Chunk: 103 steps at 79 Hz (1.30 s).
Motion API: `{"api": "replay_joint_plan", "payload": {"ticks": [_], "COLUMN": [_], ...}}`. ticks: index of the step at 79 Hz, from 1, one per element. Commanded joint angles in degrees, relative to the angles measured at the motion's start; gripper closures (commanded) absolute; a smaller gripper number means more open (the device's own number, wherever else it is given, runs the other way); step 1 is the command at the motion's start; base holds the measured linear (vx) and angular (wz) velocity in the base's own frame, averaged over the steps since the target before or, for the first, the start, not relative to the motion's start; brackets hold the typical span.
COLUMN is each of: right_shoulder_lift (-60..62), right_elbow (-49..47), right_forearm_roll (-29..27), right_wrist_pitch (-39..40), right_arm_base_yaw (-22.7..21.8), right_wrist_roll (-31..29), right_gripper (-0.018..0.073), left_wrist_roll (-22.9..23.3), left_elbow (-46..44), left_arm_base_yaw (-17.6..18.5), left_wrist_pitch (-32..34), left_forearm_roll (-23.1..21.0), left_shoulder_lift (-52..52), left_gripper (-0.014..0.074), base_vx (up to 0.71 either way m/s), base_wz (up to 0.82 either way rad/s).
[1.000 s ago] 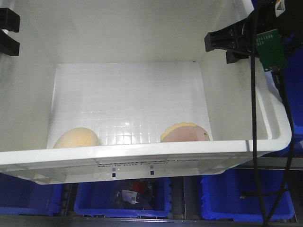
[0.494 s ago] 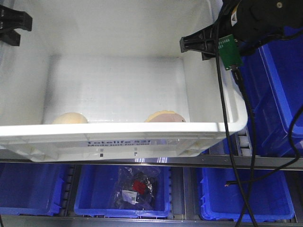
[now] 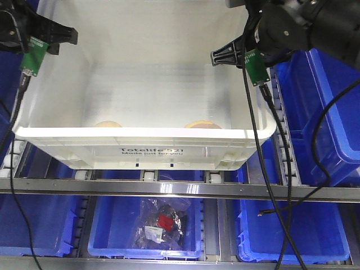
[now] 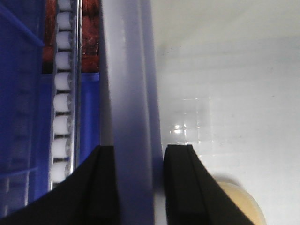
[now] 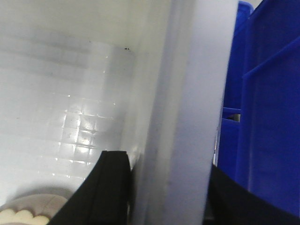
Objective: Place moving items into box and shelve
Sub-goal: 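Push the tote with both grippers farther onto the roller shelf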
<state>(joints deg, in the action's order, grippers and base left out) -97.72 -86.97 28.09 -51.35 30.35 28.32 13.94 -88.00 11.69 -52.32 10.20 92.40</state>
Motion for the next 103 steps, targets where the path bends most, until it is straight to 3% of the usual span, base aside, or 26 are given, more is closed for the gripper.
{"api": "replay_joint_plan", "payload": {"ticks": [1, 9, 24, 33, 45, 59, 72, 92, 103], "right_shoulder_lift": [2.6, 2.1, 2.1, 1.9, 1.0, -0.5, -0.6, -0.6, -1.6], "right_elbow": [-2.6, -2.6, -2.6, -2.6, -2.6, -2.6, -2.6, -2.6, -2.6], "right_forearm_roll": [2.7, 6.2, 9.8, 9.8, 9.8, 9.7, 10.5, 11.4, 12.0], "right_wrist_pitch": [13.2, 14.3, 19.0, 19.3, 18.9, 18.3, 16.7, 14.9, 14.7], "right_arm_base_yaw": [1.4, 1.4, 1.4, 1.4, 1.4, 1.4, 1.4, 1.4, 1.4], "right_wrist_roll": [0.2, 0.9, 5.9, 6.9, 7.0, 7.1, 7.1, 7.1, 7.7], "right_gripper": [0.0563, 0.0557, 0.0489, 0.0372, 0.0129, -0.004, -0.0039, -0.0017, -0.0017], "left_wrist_roll": [0.1, -1.0, 1.4, 1.1, 1.2, 1.2, 1.2, 1.0, 2.7], "left_elbow": [-2.4, -2.4, -2.4, -2.4, -2.4, -2.4, -2.4, -2.4, -2.4], "left_arm_base_yaw": [1.7, 1.7, 1.7, 1.7, 1.7, 1.7, 1.7, 1.7, 1.7], "left_wrist_pitch": [13.7, 17.3, 20.8, 20.7, 20.8, 20.8, 20.3, 14.4, 16.5], "left_forearm_roll": [-3.9, -3.8, -4.0, -3.3, -0.9, -0.7, -0.9, 0.3, 4.9], "left_shoulder_lift": [-2.2, -1.8, -1.8, -1.8, -1.8, -1.8, -1.8, 2.8, 4.3], "left_gripper": [0.0597, 0.0579, 0.0495, 0.0377, 0.0162, 0.0045, 0.0045, 0.0045, 0.0045], "base_vx": [0.0, 0.0, 0.0, 0.0, 0.0, 0.0, 0.0, 0.0, 0.0], "base_wz": [0.0, 0.0, 0.0, 0.0, 0.0, 0.0, 0.0, 0.0, 0.0]}}
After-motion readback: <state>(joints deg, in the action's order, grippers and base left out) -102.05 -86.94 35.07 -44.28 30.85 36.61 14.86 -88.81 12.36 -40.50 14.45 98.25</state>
